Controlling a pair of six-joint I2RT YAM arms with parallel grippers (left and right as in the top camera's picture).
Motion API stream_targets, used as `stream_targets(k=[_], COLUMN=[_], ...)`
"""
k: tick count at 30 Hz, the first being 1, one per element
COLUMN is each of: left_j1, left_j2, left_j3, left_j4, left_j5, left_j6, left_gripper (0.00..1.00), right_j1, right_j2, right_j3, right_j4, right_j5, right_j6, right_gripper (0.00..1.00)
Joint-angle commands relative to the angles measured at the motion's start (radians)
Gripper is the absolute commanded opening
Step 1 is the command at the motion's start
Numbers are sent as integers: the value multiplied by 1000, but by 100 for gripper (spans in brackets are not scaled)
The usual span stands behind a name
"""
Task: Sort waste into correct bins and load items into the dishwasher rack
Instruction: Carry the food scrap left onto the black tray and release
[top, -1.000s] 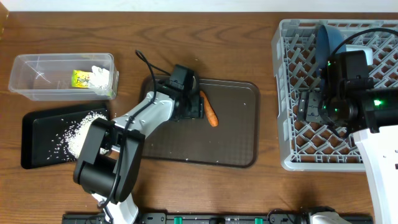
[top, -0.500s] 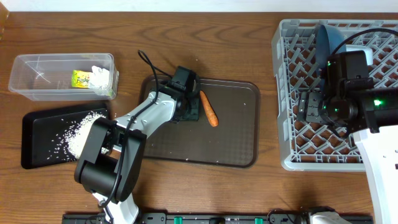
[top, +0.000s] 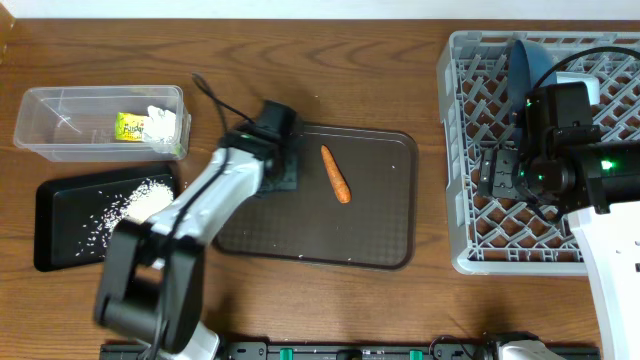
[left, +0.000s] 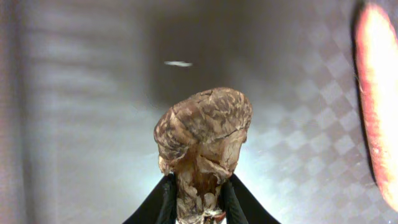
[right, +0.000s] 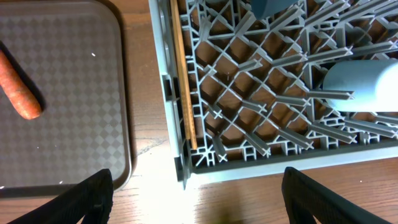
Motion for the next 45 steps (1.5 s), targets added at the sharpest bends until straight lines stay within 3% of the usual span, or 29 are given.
stream_targets(k=[1, 10, 22, 29, 33, 40, 45], left_j1=[78, 390, 740, 809, 813, 784, 663], left_j2=[-111, -182, -85, 17, 20, -135, -264], left_j3=[-2, -5, -8, -8, -8, 2, 2], left_j4=[-52, -126, -161, -158, -158, -157, -165], left_j5=[-128, -148, -143, -135, -54, 107, 226], left_j6=[1, -3, -172, -216, -205, -173, -134], left_gripper=[25, 27, 30, 33, 35, 45, 49], right_j1=[-10, -10, -10, -10, -10, -12, -12], right_j2=[0, 0, 0, 0, 0, -1, 0], right_j3=[-5, -5, -5, -5, -5, -5, -5], right_j4=[1, 1, 2, 0, -3, -8, 1], right_j5=[11, 10, 10, 10, 10, 10, 9], right_j6=[-13, -13, -13, -13, -13, -13, -13], right_gripper=[82, 82, 82, 82, 82, 82, 82])
